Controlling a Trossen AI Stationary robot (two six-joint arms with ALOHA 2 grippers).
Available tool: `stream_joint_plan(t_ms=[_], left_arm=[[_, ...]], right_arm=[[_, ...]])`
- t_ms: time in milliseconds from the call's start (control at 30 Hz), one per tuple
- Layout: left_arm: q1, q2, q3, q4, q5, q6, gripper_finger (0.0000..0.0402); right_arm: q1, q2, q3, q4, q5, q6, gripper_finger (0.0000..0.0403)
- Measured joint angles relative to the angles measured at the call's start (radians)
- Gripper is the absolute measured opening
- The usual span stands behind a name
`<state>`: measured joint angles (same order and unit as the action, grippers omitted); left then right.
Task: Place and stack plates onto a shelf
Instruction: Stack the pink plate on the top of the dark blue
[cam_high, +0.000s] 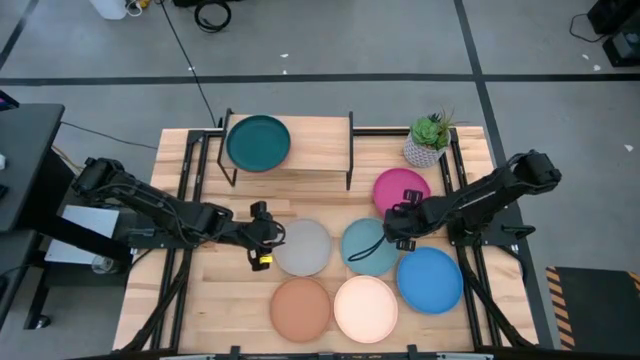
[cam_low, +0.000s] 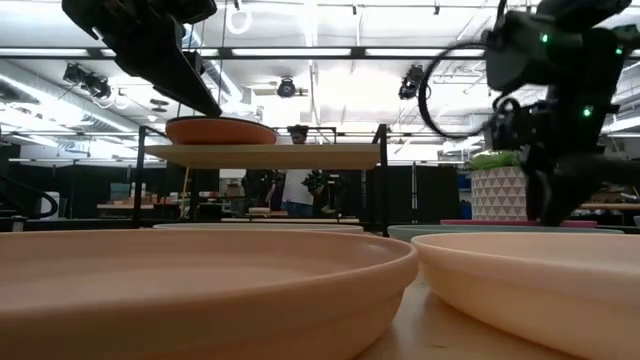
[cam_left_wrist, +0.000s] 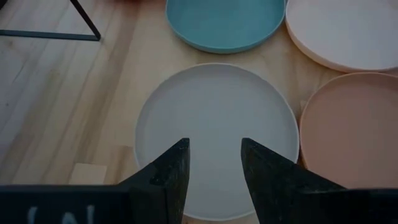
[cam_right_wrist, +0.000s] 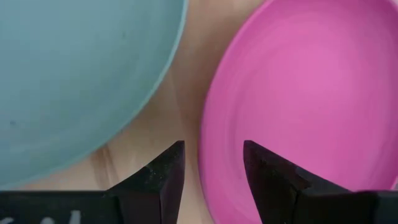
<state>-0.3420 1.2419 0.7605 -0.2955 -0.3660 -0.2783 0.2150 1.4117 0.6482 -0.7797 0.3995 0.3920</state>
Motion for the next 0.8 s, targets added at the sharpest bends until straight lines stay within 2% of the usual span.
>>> stream_joint_plan(t_ms=[200,333,700,800], left_arm=[[0.0,0.0,0.0,0.0,0.0,0.0,0.0153],[0.0,0.0,0.0,0.0,0.0,0.0,0.0153],[0.0,0.0,0.0,-0.001,0.009,0.0,0.0153],[0.0,0.001,0.011,-0.018,0.019,0.0,0.0153]], right_arm=[[-0.011,0.088,0.006,0.001,0.002,-0.001,0.0168],[-0.018,0.104,0.012,-0.003,0.0,-0.001,0.015],[-0.026,0.083,0.029,-0.043,0.001,-0.012,0.0027],[-0.025,0.083,0.069,-0.108,-0.004,-0.008,0.0015]])
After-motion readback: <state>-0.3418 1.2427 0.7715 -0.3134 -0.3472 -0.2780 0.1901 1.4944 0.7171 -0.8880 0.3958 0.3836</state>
